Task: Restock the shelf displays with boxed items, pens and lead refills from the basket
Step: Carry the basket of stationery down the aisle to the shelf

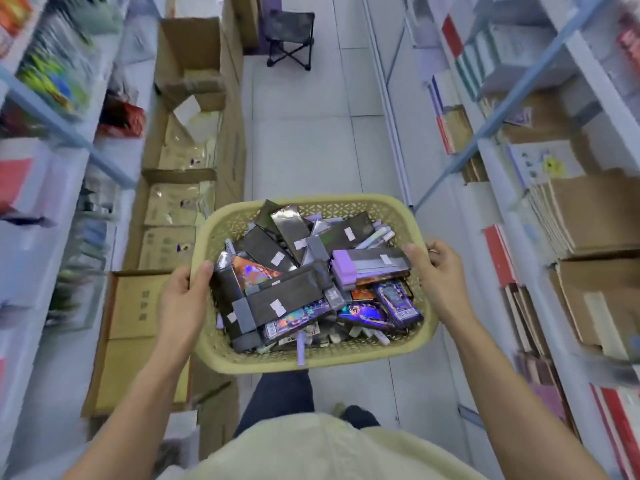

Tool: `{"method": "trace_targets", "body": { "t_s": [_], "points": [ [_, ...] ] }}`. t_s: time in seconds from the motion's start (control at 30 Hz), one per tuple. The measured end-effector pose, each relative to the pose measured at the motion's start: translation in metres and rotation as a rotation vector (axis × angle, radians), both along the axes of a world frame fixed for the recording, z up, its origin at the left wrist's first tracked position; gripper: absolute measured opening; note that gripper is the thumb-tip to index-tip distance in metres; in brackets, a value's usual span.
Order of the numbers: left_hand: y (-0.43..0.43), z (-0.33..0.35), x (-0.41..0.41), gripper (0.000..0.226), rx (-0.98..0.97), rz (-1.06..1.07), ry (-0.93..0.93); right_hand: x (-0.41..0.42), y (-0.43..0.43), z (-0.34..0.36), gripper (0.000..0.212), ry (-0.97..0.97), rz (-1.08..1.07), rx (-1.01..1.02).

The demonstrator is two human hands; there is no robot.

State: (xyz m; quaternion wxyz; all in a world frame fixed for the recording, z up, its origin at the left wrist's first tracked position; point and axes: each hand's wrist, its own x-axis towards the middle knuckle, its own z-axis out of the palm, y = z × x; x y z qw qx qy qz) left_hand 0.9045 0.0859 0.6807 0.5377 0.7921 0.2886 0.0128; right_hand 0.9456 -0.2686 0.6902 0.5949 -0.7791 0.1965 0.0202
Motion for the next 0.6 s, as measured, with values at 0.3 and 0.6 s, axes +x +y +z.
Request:
{"method": "trace_targets", "body": {
  "t_s": [0.3, 0.6],
  "points": [
    [0.018, 0.026, 0.264, 0.035, 0.057, -0.132, -0.047, 0.234, 0.022, 0.021, 0.026, 0.022, -0.064, -0.026],
    [0.013, 0.023, 0.520, 0.042, 0.020, -0.117, -0.032, 0.500, 0.014, 0.020, 0.029, 0.024, -0.017, -0.047]
  ]
}}
